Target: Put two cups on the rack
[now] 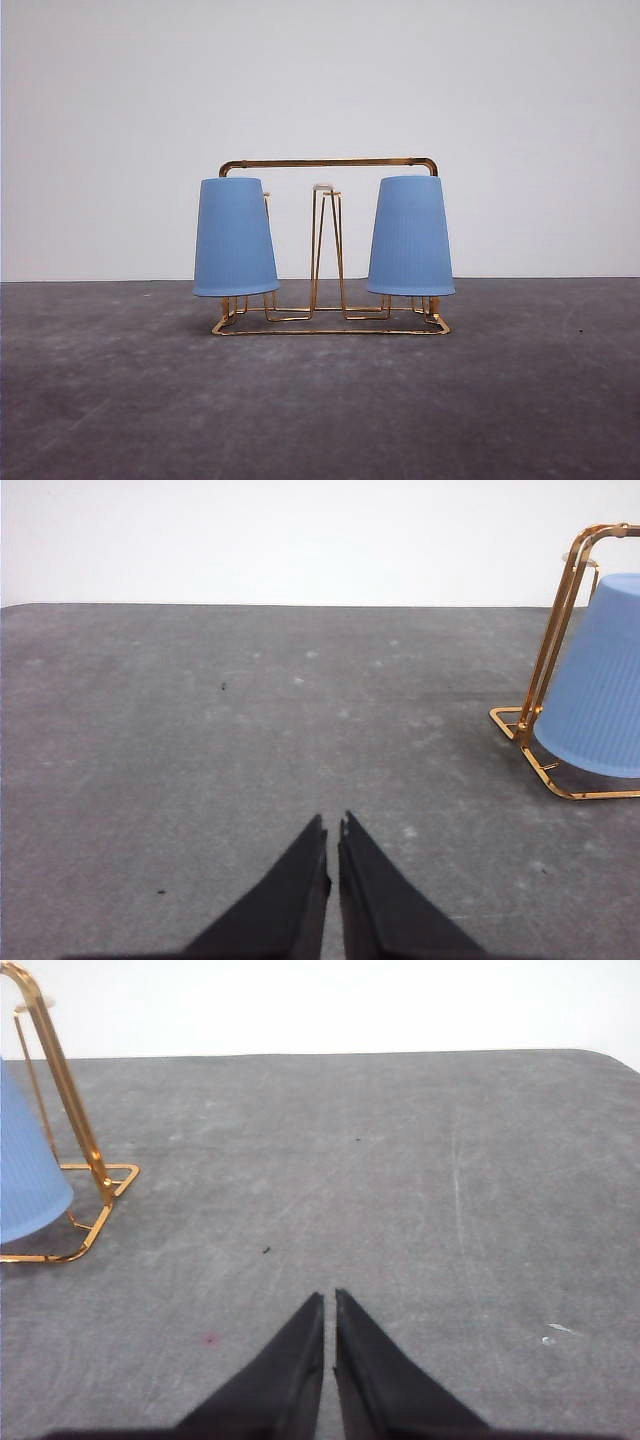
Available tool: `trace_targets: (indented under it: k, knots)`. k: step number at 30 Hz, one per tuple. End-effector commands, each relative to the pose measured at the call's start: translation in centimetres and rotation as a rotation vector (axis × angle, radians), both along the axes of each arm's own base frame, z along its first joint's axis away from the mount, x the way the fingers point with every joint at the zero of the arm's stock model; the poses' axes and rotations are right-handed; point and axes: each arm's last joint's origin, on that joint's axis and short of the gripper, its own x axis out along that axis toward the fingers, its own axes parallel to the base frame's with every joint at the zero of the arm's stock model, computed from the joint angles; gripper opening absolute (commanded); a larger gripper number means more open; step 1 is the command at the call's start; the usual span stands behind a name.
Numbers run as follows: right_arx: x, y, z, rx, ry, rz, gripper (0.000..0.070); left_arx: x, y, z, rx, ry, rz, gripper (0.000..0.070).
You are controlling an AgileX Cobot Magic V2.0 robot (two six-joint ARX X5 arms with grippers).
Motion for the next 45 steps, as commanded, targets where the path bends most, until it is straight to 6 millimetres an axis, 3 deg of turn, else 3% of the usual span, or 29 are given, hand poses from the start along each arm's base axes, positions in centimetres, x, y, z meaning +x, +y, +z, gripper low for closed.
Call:
trace_targets:
  k: [1,45]
  knots:
    - [0.03,0.03,-0.13,0.011,0.001,0.001,0.0017,0.09,0.0,-0.38,0.012,0.0,0.0,0.0]
    - [0.06,0.02,0.04,0.011,-0.016,-0.002,0.0017,0.09,0.0,-0.38,0.012,0.0,0.0,0.0]
